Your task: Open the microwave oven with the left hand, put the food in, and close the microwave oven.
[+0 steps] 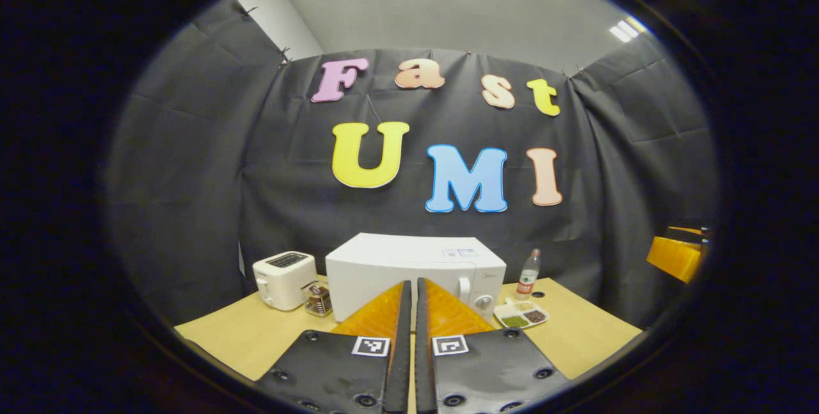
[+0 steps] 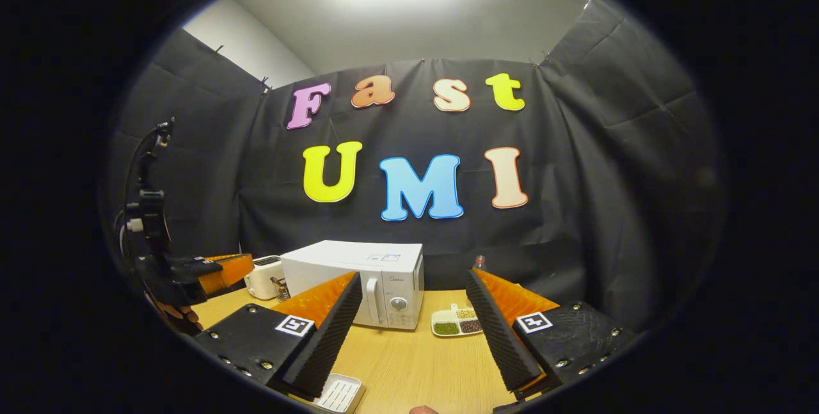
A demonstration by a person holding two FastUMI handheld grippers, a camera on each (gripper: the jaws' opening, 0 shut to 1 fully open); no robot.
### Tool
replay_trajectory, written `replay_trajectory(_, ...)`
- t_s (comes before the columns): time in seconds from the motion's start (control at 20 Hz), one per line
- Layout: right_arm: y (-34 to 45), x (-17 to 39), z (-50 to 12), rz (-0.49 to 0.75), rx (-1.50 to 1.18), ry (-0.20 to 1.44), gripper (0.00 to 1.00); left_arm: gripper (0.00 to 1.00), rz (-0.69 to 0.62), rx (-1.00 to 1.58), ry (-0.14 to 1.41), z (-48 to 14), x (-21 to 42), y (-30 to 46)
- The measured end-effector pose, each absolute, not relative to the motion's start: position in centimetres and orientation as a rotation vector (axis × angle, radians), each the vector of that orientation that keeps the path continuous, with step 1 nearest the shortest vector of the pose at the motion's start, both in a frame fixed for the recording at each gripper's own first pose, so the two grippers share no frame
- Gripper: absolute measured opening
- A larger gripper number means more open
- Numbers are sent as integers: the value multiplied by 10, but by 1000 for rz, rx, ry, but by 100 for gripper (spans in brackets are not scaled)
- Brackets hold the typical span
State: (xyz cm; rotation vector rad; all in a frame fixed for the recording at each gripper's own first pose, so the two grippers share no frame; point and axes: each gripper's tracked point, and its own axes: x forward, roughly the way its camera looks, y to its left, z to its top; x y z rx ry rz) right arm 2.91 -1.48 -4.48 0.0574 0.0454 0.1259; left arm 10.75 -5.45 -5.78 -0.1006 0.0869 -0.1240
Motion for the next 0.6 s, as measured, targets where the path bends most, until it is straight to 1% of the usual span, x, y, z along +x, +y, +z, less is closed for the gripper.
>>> replay_trajectory(0.25, -11, 20, -31, 114, 62, 12, 99, 10, -113, -74, 72, -41, 71, -33)
replay_trajectory(0.3, -8, 19, -28, 112, 61, 7, 99, 13, -111, -58, 68, -41, 66, -28)
replay_trajectory(0.35, -6, 18, -25, 107, 60, 0, 99, 18, -113, -42, 60, -37, 61, -24)
replay_trajectory(0.4, -2, 16, -24, 106, 61, -2, 99, 19, -117, -33, 56, -35, 56, -21)
replay_trajectory(0.45, 2, 15, -24, 107, 61, -4, 99, 35, -123, -34, 55, -33, 52, -19)
replay_trajectory(0.5, 5, 14, -21, 105, 59, -8, 99, 46, -129, -44, 51, -32, 49, -17)
replay_trajectory(0.6, 13, 10, -19, 103, 51, -14, 99, 61, -137, -57, 40, -28, 43, -13)
